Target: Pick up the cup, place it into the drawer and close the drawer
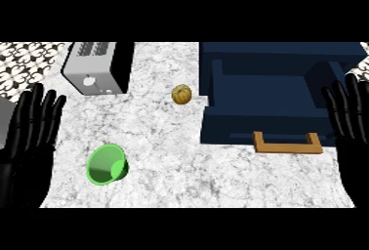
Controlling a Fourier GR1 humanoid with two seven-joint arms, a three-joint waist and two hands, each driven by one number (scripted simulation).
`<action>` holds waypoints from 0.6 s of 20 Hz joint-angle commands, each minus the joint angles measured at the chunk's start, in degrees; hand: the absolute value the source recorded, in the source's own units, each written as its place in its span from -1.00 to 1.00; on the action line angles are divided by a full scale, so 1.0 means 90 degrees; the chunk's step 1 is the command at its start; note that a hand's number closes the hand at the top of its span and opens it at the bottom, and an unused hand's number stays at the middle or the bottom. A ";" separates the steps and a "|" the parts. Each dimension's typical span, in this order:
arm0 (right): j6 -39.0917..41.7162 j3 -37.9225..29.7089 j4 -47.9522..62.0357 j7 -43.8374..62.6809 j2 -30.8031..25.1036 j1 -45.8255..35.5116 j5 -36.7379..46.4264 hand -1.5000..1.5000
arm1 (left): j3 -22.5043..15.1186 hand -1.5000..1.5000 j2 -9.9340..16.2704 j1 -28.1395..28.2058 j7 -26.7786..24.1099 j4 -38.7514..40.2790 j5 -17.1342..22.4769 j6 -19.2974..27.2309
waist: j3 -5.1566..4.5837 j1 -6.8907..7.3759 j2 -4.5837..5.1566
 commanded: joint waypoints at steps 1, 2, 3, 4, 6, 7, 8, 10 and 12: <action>0.0046 0.0221 0.0055 -0.0254 0.0204 0.0330 0.0102 -1.00 | 0.0004 -1.00 -0.0103 -0.0051 -0.0248 0.0097 -0.0118 0.0088 | 0.0052 -0.0136 0.0119; 0.0080 0.0039 -0.0153 0.0223 0.0067 0.0048 -0.0076 -1.00 | 0.0042 -1.00 -0.0092 0.0156 -0.0251 -0.0079 0.0039 -0.0011 | 0.0052 -0.0127 0.0118; 0.0353 -0.0040 0.0029 -0.0118 -0.0003 0.0214 -0.0270 -1.00 | -0.0161 -1.00 -0.0169 0.0158 -0.0328 -0.0060 -0.0208 0.0059 | 0.0053 -0.0131 0.0119; -0.0189 0.0285 0.0086 0.0295 0.0244 -0.0356 0.0301 -1.00 | -0.0154 -1.00 -0.0070 0.0664 -0.0175 -0.0813 -0.0017 -0.0103 | 0.0051 -0.0092 0.0115; 0.0385 -0.0240 0.0125 -0.0151 -0.0135 0.0181 -0.0233 -1.00 | -0.0458 -1.00 -0.0132 0.1523 -0.0820 -0.0948 -0.0207 -0.0284 | 0.0052 -0.0092 0.0111; 0.0256 0.0382 0.0177 0.0269 0.0276 0.0112 -0.0317 -1.00 | -0.0574 -1.00 -0.0350 0.0915 -0.0080 -0.0387 0.0758 0.0230 | 0.0047 -0.0083 0.0121; 0.0107 0.0447 0.0157 0.0405 0.0375 0.0018 -0.0221 -1.00 | -0.0567 -1.00 -0.0353 0.1153 0.0002 -0.0709 0.0715 0.0090 | 0.0049 -0.0073 0.0113; 0.0126 0.0350 0.0124 0.0647 0.0346 -0.0306 -0.0440 -1.00 | -0.0952 -1.00 -0.0357 0.0986 -0.0021 -0.0559 0.0555 0.0429 | 0.0051 -0.0102 0.0118; 0.0498 -0.0041 0.0100 0.0389 0.0069 0.0104 -0.0732 -1.00 | -0.0583 -1.00 -0.0359 0.0909 0.0330 -0.0773 0.0673 0.0397 | 0.0053 -0.0125 0.0118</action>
